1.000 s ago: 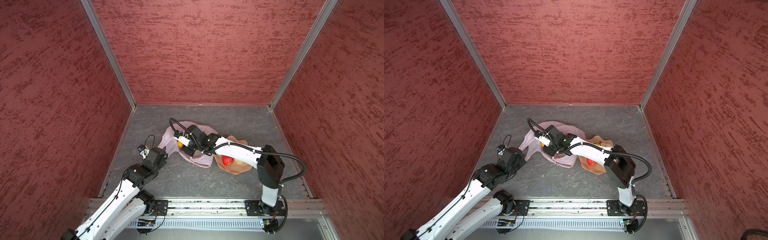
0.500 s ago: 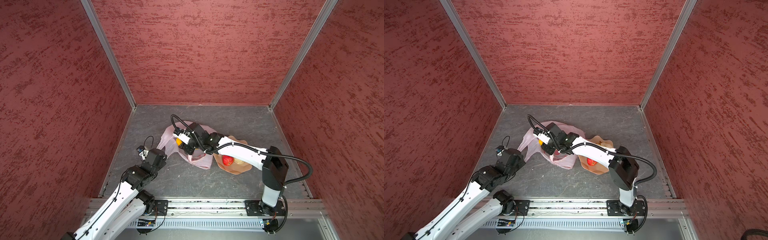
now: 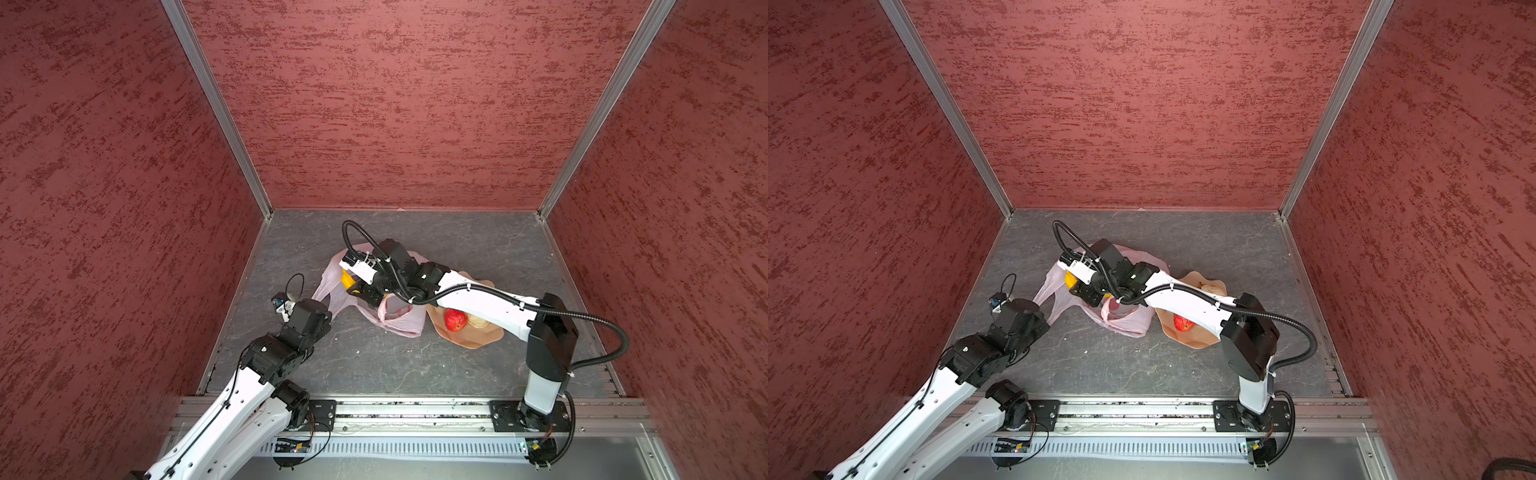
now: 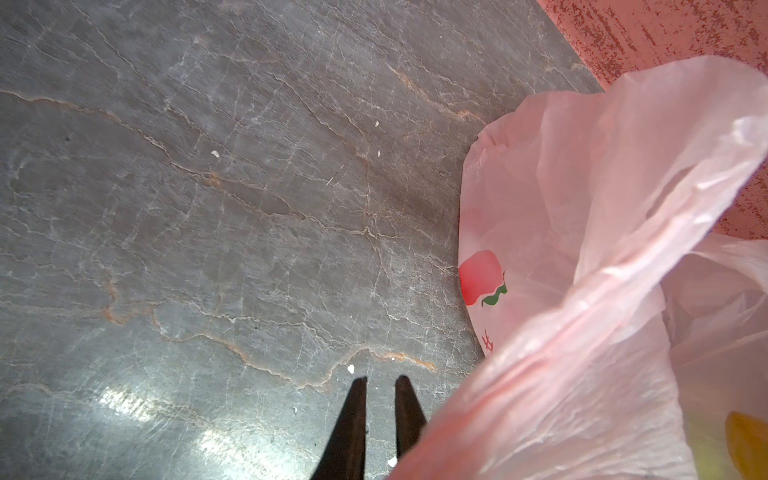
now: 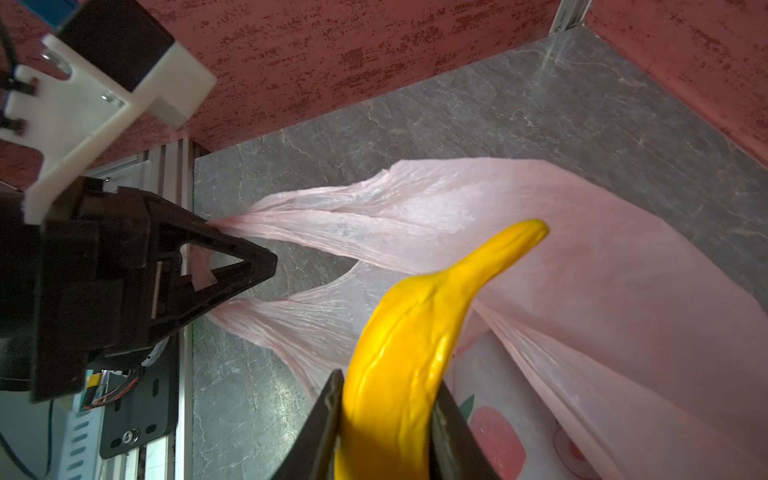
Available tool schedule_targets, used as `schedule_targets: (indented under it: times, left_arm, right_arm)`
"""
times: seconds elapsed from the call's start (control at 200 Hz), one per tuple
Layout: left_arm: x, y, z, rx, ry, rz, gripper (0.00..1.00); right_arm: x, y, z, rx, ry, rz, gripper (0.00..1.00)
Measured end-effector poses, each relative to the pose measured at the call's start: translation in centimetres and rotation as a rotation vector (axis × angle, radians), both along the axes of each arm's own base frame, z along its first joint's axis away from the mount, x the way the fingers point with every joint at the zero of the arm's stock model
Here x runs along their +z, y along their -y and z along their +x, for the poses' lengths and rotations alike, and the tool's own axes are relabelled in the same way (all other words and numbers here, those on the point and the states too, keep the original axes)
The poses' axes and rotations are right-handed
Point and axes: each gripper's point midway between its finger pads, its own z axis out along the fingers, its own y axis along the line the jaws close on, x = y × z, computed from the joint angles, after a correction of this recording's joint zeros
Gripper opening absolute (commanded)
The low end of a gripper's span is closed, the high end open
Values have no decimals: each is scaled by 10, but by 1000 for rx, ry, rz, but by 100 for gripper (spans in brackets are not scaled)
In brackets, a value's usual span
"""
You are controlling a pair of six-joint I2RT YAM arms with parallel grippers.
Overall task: Take the fake fruits out of the plastic bag
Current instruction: 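Lift the yellow banana up out of the bag with the right gripper, then carry the banana over the peach bowl with the right gripper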
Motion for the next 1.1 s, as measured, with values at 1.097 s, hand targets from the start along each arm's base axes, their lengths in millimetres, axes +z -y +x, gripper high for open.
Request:
schedule_targets:
  times: [1.097]
  left_arm:
    - [-7,-2,-3,0,3,-1,17]
  right_arm:
    - [139,57,50,-288,226,169,26]
